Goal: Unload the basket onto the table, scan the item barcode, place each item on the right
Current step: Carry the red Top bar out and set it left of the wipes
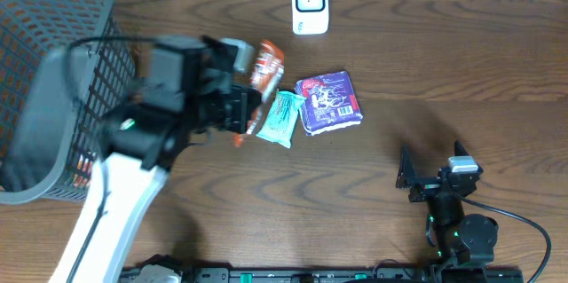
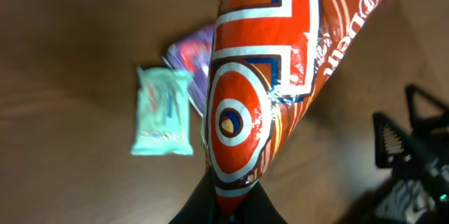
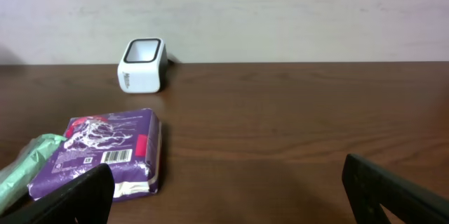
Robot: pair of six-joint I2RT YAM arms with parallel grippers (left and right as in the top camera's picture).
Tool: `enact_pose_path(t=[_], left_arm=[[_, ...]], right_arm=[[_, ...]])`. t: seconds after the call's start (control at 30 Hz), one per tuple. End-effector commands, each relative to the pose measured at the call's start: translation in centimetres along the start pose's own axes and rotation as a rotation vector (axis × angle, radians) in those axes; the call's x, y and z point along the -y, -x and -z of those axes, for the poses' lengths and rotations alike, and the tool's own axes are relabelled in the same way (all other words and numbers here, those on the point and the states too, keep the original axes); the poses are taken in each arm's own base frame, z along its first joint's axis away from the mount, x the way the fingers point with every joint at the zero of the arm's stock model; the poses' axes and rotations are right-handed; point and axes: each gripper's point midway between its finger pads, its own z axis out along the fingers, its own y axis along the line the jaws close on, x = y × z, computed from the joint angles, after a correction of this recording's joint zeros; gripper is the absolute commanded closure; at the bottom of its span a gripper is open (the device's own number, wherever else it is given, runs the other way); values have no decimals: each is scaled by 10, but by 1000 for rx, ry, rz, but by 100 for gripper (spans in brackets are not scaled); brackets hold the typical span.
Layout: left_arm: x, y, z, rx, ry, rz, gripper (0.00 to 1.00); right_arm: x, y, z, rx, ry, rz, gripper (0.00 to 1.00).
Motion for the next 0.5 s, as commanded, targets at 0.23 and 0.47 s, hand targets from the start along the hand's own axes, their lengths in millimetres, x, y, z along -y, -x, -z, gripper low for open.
enact_pose_path(t=[0.23,0.47], left_arm=[[-59,-26,-103,-199,254,189,93],[-89,-24,-150,-150,347,458,92]], right_arm=[[2,-1,0,0,-13,4,1],[2,-1,0,0,-13,4,1]])
